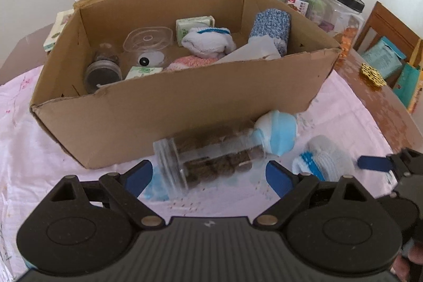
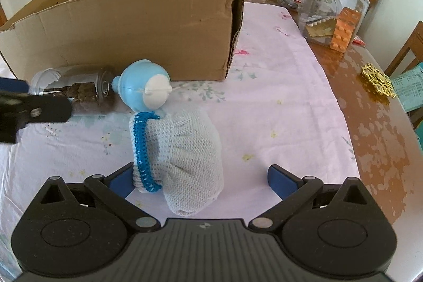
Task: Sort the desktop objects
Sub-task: 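Grasp the clear cookie jar with left tool while right tool grasps the blue-trimmed sock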
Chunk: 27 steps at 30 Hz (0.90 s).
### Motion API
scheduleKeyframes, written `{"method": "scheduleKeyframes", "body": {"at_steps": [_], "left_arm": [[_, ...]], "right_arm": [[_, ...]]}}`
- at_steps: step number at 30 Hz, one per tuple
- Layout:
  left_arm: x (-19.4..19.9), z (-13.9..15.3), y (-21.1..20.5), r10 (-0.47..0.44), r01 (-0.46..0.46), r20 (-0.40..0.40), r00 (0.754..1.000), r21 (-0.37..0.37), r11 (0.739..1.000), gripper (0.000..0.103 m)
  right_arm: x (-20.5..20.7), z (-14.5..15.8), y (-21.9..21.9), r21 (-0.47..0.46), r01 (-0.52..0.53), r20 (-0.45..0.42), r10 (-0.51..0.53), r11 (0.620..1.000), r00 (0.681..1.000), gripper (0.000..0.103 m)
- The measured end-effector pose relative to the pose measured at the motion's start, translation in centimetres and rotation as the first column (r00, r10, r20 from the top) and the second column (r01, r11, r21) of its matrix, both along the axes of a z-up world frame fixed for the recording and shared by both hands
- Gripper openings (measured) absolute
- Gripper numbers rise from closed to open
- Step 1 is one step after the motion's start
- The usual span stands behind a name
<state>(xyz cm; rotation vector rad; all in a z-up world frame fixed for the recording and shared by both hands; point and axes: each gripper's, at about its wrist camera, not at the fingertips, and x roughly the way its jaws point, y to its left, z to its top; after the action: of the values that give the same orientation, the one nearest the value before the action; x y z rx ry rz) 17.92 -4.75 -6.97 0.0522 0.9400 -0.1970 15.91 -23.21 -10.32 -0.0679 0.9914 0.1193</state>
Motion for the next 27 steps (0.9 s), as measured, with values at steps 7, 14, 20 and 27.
{"method": "scheduleKeyframes", "body": {"at_steps": [7, 14, 20, 27], "left_arm": [[0.5, -0.6, -1.2, 0.051, -0.052, 0.019, 0.998, 0.016, 0.999, 0.097], [1.1, -1.0, -1.2, 0.081, -0.081, 0.02, 0.997, 0.022, 0.996, 0.097], [0.8, -1.0, 0.2, 0.101, -0.102, 0.019, 0.995, 0.047, 0.994, 0.097], [0.9, -1.8, 1.0, 0.13, -0.13, 0.012, 0.991, 0.066, 0.989, 0.097]], "right_arm": [[0.0, 0.1, 0.0, -0.001, -0.022, 0.008, 0.022, 1.0, 1.0, 0.103], [0.0, 0.1, 0.0, -0.001, -0.034, 0.01, 0.034, 0.999, 0.999, 0.103], [0.1, 0.0, -0.1, -0.001, -0.044, 0.009, 0.044, 0.999, 0.999, 0.103], [0.0, 0.1, -0.1, -0.001, -0.038, 0.009, 0.038, 0.999, 0.999, 0.103]]}}
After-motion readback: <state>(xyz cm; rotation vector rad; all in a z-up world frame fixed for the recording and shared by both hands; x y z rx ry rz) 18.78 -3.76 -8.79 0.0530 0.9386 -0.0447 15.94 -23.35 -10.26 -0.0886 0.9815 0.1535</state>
